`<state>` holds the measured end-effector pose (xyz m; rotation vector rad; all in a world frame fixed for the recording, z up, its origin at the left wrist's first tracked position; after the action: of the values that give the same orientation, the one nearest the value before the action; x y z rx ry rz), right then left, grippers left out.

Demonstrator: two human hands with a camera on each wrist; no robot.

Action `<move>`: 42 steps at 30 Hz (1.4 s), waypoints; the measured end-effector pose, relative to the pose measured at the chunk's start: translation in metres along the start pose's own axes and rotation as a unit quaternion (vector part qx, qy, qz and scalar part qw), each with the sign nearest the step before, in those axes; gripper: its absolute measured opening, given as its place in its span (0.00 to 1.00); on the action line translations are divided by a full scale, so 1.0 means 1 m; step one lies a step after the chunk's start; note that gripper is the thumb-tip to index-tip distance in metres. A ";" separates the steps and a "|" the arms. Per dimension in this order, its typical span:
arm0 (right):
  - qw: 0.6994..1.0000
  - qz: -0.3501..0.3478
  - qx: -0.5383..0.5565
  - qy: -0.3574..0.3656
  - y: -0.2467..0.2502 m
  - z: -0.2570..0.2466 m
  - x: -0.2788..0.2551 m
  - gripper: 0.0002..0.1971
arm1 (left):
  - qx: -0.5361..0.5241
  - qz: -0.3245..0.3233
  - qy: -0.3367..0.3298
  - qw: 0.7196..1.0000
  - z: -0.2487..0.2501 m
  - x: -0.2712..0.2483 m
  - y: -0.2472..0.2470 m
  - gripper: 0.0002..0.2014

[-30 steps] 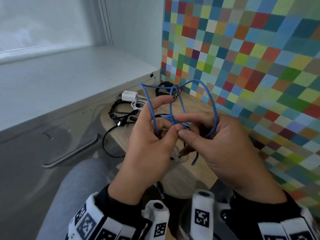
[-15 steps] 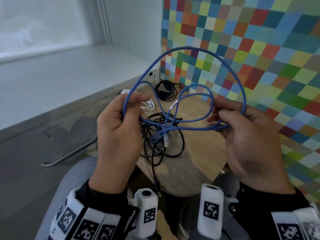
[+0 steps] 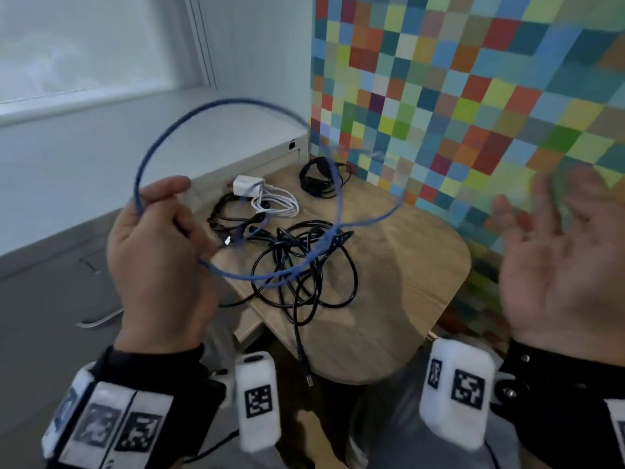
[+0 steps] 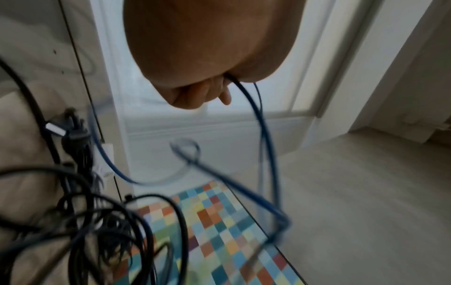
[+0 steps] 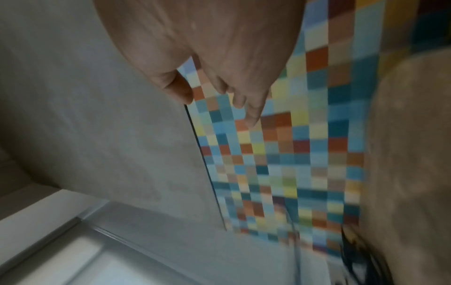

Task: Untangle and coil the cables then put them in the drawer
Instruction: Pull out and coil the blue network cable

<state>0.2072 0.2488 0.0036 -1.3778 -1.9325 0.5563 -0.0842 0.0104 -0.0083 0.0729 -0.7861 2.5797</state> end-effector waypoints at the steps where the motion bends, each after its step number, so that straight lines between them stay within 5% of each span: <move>1: 1.000 0.002 -0.017 0.016 0.005 -0.006 0.003 0.41 | -0.001 0.001 0.003 1.000 0.002 0.003 0.004 0.17; 3: 0.998 -0.014 -0.053 0.021 0.005 -0.011 0.006 0.39 | 0.017 -0.023 0.011 1.000 0.003 0.005 0.004 0.16; 7: 0.957 -0.150 -0.241 -0.061 -0.031 0.002 -0.008 0.14 | 0.036 -0.103 0.030 0.994 -0.006 -0.006 -0.021 0.15; 11: 0.845 -0.321 -0.412 -0.115 -0.068 0.029 -0.042 0.23 | 0.007 -0.185 0.027 0.982 -0.003 -0.024 -0.046 0.18; 15: 0.838 -0.394 -0.326 -0.189 -0.086 0.051 -0.062 0.40 | -0.033 -0.255 0.013 0.966 0.009 -0.034 -0.056 0.18; 22: 0.915 -0.333 -0.131 -0.186 -0.087 0.045 -0.052 0.31 | -0.006 -0.288 0.024 0.957 0.010 -0.037 -0.060 0.17; 28: 0.972 -0.184 -0.142 0.017 -0.058 0.001 -0.020 0.15 | 0.078 -0.256 0.017 0.963 0.003 -0.031 -0.053 0.15; 30: 0.972 -0.141 -0.179 0.065 -0.045 -0.016 -0.013 0.12 | 0.145 -0.239 0.014 0.960 -0.002 -0.029 -0.051 0.14; 33: 0.962 -0.101 -0.246 0.060 -0.034 -0.027 -0.003 0.28 | 0.163 -0.266 0.053 0.949 -0.006 -0.028 -0.049 0.13; 35: 0.935 -0.159 -0.312 0.053 -0.045 -0.027 -0.007 0.12 | 0.145 -0.352 0.087 0.921 -0.007 -0.033 -0.053 0.12; 38: 0.878 -0.217 -0.427 0.013 -0.051 -0.011 -0.013 0.18 | 0.183 -0.481 0.081 0.854 -0.007 -0.047 -0.062 0.16; 42: 0.861 -0.216 -0.458 -0.033 -0.039 0.000 -0.009 0.19 | 0.159 -0.500 0.051 0.850 -0.004 -0.050 -0.065 0.13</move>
<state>0.1841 0.2267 0.0270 -1.3405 -2.5947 -0.6409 -0.0110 0.0411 0.0131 0.3429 -0.1551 1.6473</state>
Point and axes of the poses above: each hand's wrist, its own x-axis towards the middle knuckle, its own y-axis out of the back of the hand, z = x × y, the point moved 6 cm from there along x, towards the middle knuckle, and after that the axes turned 11 degrees about -z, right-handed, at the moved point
